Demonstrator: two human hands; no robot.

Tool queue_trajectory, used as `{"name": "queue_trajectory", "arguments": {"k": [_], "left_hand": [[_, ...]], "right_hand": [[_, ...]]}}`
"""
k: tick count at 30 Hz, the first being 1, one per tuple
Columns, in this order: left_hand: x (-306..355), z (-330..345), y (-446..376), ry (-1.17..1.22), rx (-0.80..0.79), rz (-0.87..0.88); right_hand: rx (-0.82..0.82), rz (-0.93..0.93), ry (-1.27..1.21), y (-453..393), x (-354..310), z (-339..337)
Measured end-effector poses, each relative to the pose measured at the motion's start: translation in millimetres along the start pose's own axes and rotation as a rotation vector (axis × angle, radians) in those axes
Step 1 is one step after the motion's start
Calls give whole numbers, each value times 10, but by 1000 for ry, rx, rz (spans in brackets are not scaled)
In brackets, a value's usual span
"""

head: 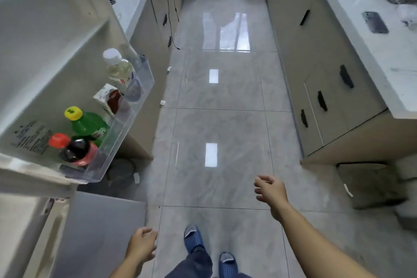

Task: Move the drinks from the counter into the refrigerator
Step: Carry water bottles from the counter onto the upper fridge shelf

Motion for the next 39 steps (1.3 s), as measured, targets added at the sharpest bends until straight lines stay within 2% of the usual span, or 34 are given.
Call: {"name": "queue_trajectory", "arguments": {"k": [4, 10, 15, 19, 24, 29, 39], "left_hand": [[95, 168, -157, -115, -113, -47], [773, 397, -434, -246, -274, 42], [1607, 632, -748, -283, -255, 137], [2264, 930, -973, -249, -265, 168], [2785, 1122, -1085, -222, -199, 142], [3083, 1227, -1088, -191, -117, 90], [3157, 1196, -1474, -68, -9, -127]], "right_hand": [[98, 155, 28, 39, 524, -464], [249, 325, 67, 271, 1132, -960], [315, 427, 74, 249, 1356, -1180], [316, 466, 88, -101, 1282, -1314], [290, 484, 121, -839, 788, -1462], [186, 378, 231, -1857, -243, -1341], [-108, 187, 315, -3372, -2187, -178]]}}
Point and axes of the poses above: each hand's wrist, its own y-axis away from the middle knuckle, its own z-axis out of the palm, x = y × z, the point moved 9 cm from there along -y, towards the middle knuckle, and after that the axes turned 6 degrees about -y, right-handed, at the moved point
